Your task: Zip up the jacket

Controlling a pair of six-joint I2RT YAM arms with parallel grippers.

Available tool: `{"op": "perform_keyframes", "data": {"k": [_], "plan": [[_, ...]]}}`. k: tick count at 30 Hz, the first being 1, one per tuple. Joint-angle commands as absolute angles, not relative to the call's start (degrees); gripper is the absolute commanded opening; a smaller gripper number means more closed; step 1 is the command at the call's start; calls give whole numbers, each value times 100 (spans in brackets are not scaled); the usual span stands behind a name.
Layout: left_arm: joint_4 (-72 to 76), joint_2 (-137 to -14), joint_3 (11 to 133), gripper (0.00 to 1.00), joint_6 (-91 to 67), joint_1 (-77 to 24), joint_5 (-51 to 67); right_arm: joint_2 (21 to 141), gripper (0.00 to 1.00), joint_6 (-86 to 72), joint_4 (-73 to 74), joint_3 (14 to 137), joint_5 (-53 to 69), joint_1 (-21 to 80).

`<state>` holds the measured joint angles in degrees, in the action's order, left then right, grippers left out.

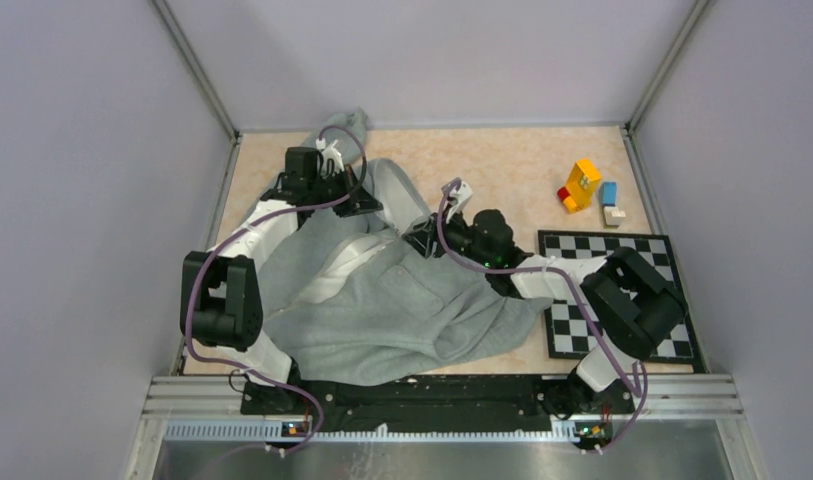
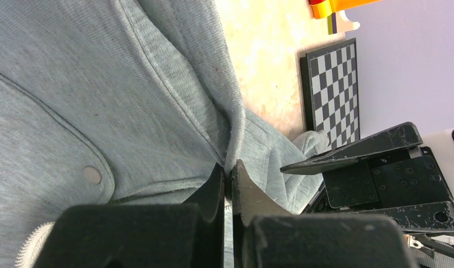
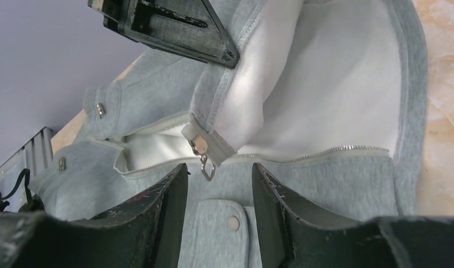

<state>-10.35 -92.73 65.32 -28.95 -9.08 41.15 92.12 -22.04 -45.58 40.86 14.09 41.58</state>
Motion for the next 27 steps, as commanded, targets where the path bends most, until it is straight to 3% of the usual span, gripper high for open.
{"op": "perform_keyframes", "data": {"k": [1,4,8,27], "plan": [[-749,-9087,6519,0,-3003,-887,4439,9323,45,-2034,-4714,4436,1448,4319],[-728,-9069,6498,0,-2972,-881,4383,9389,43,-1924,-4576,4506,1280,4384],[-698,-9058,6494,0,-3014,-871,4497,9531,28,-1809,-4429,4656,1269,4395],[-545,-9070,6426,0,-3140,-854,4641,9879,30,-1699,-4647,4918,1184,4596]]}}
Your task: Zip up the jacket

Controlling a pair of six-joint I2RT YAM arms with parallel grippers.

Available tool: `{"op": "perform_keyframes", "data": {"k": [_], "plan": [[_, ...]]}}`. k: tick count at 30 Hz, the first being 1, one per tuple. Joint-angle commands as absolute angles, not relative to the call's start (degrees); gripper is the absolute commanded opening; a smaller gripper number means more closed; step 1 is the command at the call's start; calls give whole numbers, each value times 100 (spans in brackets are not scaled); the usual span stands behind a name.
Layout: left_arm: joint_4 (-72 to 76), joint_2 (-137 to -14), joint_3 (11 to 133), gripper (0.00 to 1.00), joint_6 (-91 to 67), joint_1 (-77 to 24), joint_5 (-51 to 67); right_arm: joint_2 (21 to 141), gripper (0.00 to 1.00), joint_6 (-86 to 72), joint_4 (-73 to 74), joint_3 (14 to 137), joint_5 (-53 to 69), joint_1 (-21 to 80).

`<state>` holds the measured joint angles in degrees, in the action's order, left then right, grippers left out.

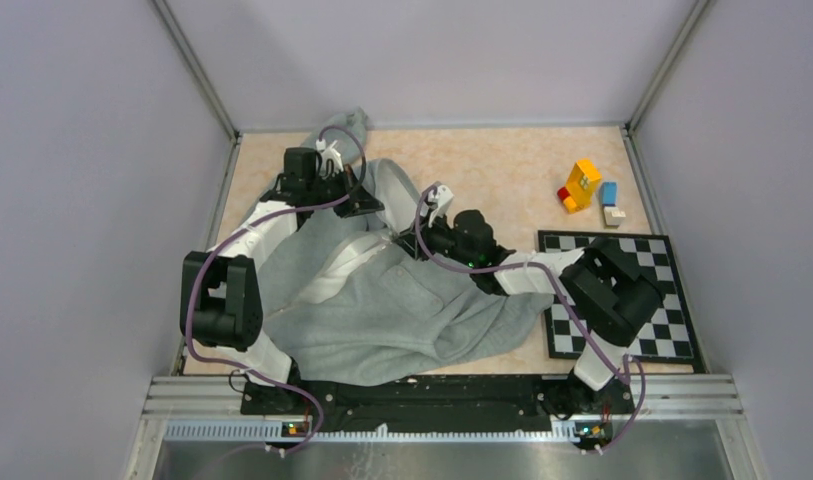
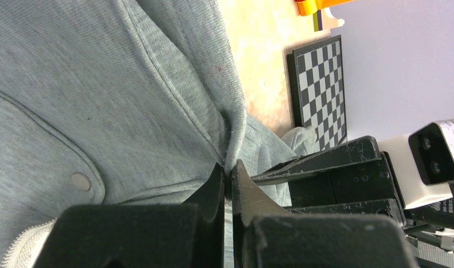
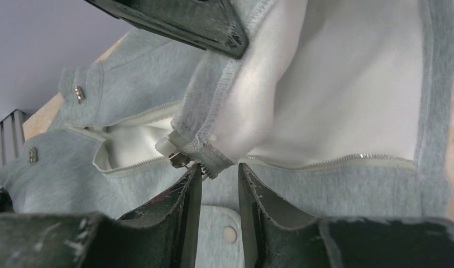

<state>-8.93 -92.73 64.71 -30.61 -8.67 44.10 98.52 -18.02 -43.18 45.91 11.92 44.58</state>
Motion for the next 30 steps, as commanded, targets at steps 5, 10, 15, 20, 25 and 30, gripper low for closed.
{"op": "perform_keyframes", "data": {"k": [5,10,15,20,25,30], "plan": [[-539,-9064,6424,0,-3164,-853,4690,9922,36,-1681,-4837,4878,1056,4660],[-489,-9065,6413,0,-3208,-844,4766,9940,42,-1623,-5068,4826,1017,4745],[-449,-9085,6400,0,-3269,-835,4847,9963,43,-1537,-5183,4850,717,4840],[-430,-9068,6375,0,-3270,-827,4792,9938,46,-1393,-5164,4902,253,4989],[-368,-9033,6335,0,-3301,-826,4789,9970,47,-1186,-5157,4955,-811,5232],[-345,-9014,6311,0,-3313,-826,4781,9996,34,-1179,-5259,4975,-1795,5340]]}}
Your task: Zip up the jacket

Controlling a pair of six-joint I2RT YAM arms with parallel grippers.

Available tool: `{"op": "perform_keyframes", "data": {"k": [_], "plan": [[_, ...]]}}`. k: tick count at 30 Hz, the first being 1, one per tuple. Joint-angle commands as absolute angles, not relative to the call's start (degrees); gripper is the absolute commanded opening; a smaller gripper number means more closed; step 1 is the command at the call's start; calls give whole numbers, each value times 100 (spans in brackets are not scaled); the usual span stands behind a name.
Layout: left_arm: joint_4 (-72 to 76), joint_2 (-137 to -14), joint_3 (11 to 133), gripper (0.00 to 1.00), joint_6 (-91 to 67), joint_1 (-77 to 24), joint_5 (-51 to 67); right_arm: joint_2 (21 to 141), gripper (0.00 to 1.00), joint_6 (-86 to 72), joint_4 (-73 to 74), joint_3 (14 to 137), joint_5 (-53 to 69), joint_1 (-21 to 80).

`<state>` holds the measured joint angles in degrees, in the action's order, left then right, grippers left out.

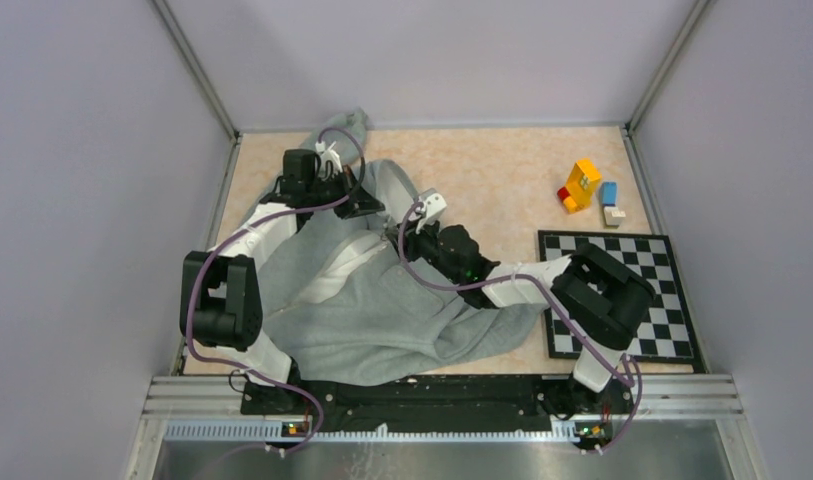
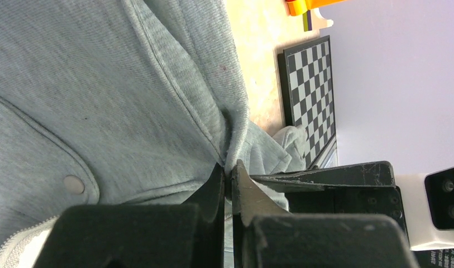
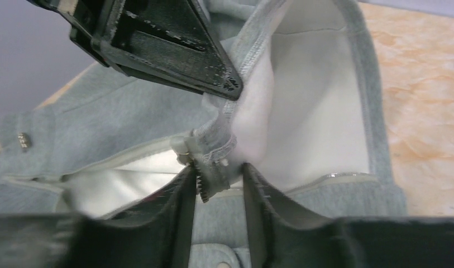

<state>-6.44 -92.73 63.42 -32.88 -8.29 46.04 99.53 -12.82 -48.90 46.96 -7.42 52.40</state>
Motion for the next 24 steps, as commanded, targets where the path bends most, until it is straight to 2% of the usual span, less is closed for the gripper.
{"op": "perform_keyframes", "data": {"k": [1,4,5,7,9,11,16,17,20,24], "plan": [[-363,-9021,6322,0,-3306,-826,4764,9993,26,-1209,-5300,4970,-1873,5343],[-361,-9044,6345,0,-3326,-826,4870,10035,4,-1272,-5467,4999,-1782,5337],[-360,-9036,6346,0,-3304,-826,4850,10037,0,-1326,-5448,5032,-1698,5335],[-402,-9030,6361,4,-3208,-820,4786,10038,0,-1479,-5324,5123,-1536,5332],[-434,-9007,6395,13,-3142,-817,4802,10017,0,-1713,-5130,5224,-1327,5327],[-475,-8914,6428,30,-3003,-809,4729,9941,0,-2115,-5034,5242,-1059,5287],[-1226,-8516,6805,91,-2136,-765,3835,9826,0,-3317,-5282,5066,158,4831],[-1332,-8396,6863,98,-1912,-765,3632,9887,0,-3580,-5432,5048,486,4710],[-1427,-7950,6783,99,-1775,-765,3277,10196,0,-4210,-5721,5185,1591,4340],[-1322,-7475,6415,99,-2337,-765,3743,10592,0,-4634,-6526,5228,2432,4153]]}}
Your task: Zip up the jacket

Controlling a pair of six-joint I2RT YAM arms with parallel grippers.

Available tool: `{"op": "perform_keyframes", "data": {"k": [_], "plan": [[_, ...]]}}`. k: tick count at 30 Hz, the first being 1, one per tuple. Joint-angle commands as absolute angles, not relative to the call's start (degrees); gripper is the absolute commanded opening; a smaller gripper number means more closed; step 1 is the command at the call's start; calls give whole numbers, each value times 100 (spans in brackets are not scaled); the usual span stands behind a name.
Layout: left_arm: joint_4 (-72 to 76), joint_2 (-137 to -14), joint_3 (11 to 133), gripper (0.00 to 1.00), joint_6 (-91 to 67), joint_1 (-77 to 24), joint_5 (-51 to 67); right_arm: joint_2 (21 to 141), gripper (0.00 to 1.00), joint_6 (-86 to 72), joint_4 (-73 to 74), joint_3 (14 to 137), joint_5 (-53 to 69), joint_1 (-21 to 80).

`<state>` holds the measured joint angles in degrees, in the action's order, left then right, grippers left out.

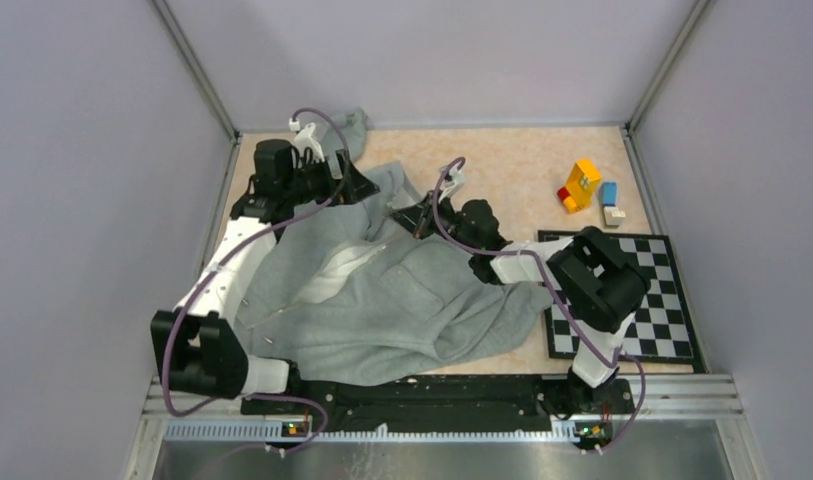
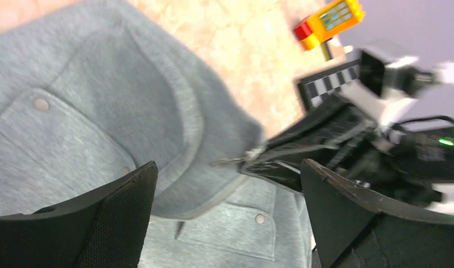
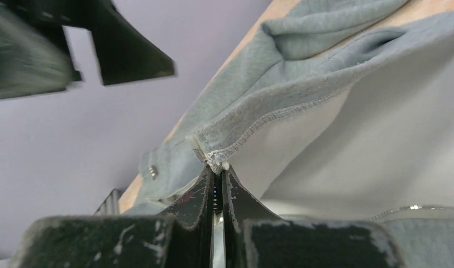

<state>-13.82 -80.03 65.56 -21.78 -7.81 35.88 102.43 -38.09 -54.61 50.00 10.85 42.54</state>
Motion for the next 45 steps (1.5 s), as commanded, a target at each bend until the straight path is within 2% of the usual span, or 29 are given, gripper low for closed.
{"op": "perform_keyframes", "data": {"k": [1,5,10,16,21,24,33,35,40,43,45], "plan": [[-1246,-7400,6303,99,-2542,-765,4032,10690,0,-4719,-6759,5229,2601,4129],[-956,-7307,6016,95,-2994,-786,4595,10971,0,-4897,-7355,5287,3096,4096],[-1193,-7562,6152,93,-2537,-944,4326,11168,0,-4969,-7614,5355,3272,4087],[-1595,-7853,6345,80,-2158,-1252,3806,11185,0,-4878,-7487,5392,3286,4087],[-1625,-7970,6409,62,-2123,-1562,3358,11130,0,-4759,-7362,5412,3247,4087],[-1688,-8083,6507,46,-2144,-1582,3189,11112,0,-4699,-7347,5369,3189,4087],[-1800,-8141,6620,8,-2425,-1588,3169,10973,0,-4427,-6982,5186,2795,4096],[-1823,-8099,6594,0,-2517,-1591,3051,10894,8,-4310,-6867,5137,2707,4100],[-2271,-8067,6787,0,-2914,-1595,2572,10255,46,-3165,-5697,4810,1655,4379],[-2631,-8051,6906,0,-3371,-1593,2222,9779,59,-1905,-4677,4844,337,4901],[-2905,-8064,6996,0,-3588,-1599,2109,9620,61,-1114,-4332,4938,-461,5272]]}}
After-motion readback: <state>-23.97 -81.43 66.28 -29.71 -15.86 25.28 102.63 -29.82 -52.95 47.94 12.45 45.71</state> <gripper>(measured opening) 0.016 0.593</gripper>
